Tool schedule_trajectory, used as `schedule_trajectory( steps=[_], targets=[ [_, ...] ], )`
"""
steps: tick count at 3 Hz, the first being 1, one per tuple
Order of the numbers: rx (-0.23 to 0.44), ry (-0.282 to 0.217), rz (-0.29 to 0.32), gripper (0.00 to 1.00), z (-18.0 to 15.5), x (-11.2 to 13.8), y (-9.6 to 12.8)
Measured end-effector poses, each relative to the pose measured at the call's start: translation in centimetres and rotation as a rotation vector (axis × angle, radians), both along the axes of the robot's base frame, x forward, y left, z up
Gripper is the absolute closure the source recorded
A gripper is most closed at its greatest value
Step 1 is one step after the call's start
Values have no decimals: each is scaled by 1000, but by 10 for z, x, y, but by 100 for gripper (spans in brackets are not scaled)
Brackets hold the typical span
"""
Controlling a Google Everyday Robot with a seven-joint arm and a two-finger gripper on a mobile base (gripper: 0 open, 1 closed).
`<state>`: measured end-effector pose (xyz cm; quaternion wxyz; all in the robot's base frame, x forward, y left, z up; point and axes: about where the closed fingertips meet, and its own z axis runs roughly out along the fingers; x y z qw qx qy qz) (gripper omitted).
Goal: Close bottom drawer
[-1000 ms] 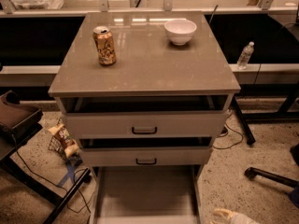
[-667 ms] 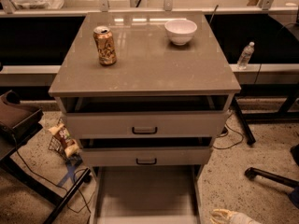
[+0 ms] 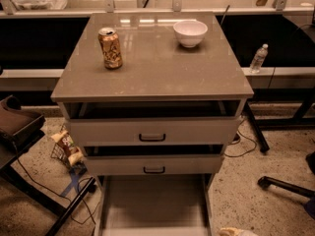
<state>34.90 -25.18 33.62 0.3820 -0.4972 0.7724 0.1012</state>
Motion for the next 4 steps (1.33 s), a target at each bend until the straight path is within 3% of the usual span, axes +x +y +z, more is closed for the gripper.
schedule_trajectory(
  steps=[1, 2, 3, 4],
  targets=[
    [-74, 51, 47, 100, -57, -29, 5],
    [-165, 59, 121, 100, -125, -71, 0],
    [-183, 61, 161, 100, -151, -98, 1],
    [-158, 62, 197, 100, -172, -112, 14]
  ],
)
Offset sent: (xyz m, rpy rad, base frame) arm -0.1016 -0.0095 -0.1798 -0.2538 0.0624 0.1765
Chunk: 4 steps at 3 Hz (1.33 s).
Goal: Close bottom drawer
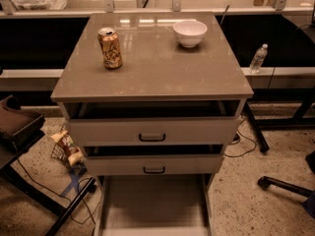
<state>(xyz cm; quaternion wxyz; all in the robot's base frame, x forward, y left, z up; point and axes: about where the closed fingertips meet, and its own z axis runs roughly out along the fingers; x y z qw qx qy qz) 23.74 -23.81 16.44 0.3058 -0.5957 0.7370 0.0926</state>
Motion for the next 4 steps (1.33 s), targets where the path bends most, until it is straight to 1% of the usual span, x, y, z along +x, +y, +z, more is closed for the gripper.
schedule_trajectory(
  steps=[1, 2, 3, 4],
  targets=[
    [45, 4, 33, 100, -22, 7, 24],
    [69, -14, 70, 100, -33, 32, 48],
    [64, -67, 122, 100, -30, 75, 79],
    [60, -78, 129, 100, -29, 84, 84]
  ],
)
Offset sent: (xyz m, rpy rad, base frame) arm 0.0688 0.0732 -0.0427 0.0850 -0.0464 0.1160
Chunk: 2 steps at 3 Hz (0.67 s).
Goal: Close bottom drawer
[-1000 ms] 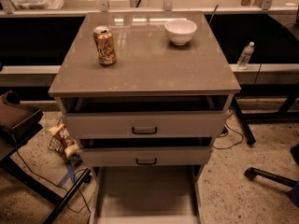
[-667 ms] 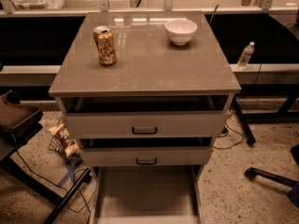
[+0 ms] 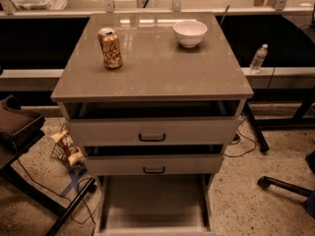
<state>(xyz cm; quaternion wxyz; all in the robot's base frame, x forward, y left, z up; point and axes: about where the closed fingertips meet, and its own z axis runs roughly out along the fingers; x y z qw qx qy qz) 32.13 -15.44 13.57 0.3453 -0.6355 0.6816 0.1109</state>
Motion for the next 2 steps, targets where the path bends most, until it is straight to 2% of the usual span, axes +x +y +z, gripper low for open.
schedule_trajectory(
  steps=[1, 2],
  targets=[
    [13, -34, -4, 100, 3, 40, 12],
    [26, -48, -1, 100, 3, 72, 24]
  ],
)
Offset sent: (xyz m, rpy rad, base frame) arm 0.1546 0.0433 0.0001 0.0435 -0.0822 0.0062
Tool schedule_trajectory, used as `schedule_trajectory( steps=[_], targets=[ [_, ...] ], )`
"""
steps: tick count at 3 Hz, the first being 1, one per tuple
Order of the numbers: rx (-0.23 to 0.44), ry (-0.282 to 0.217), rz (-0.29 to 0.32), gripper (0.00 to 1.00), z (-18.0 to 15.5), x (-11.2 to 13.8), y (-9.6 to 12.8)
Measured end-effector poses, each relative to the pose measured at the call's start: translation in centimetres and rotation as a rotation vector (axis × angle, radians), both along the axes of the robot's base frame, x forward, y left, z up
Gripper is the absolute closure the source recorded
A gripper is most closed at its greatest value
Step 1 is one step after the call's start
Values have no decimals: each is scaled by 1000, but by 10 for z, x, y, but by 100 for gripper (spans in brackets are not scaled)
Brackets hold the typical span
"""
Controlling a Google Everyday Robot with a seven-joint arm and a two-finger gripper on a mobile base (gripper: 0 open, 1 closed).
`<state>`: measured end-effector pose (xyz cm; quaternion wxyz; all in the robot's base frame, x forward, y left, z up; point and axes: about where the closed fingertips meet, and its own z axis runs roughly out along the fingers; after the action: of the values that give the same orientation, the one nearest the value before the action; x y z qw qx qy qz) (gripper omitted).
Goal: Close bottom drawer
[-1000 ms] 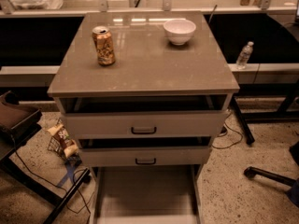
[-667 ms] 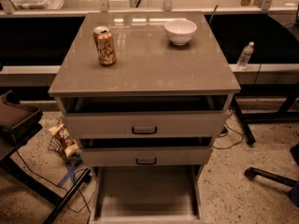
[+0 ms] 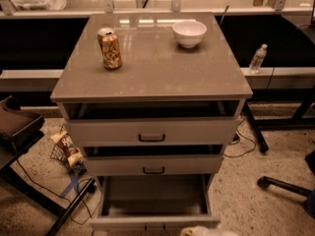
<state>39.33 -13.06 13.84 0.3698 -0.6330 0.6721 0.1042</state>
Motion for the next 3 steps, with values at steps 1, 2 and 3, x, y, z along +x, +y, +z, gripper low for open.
schedule_trajectory(
  steps=[1, 2, 3],
  targets=[
    [11, -15, 16, 100, -2, 48, 15],
    [24, -41, 63, 100, 1, 107, 44],
    [23, -42, 61, 100, 1, 108, 44]
  ],
)
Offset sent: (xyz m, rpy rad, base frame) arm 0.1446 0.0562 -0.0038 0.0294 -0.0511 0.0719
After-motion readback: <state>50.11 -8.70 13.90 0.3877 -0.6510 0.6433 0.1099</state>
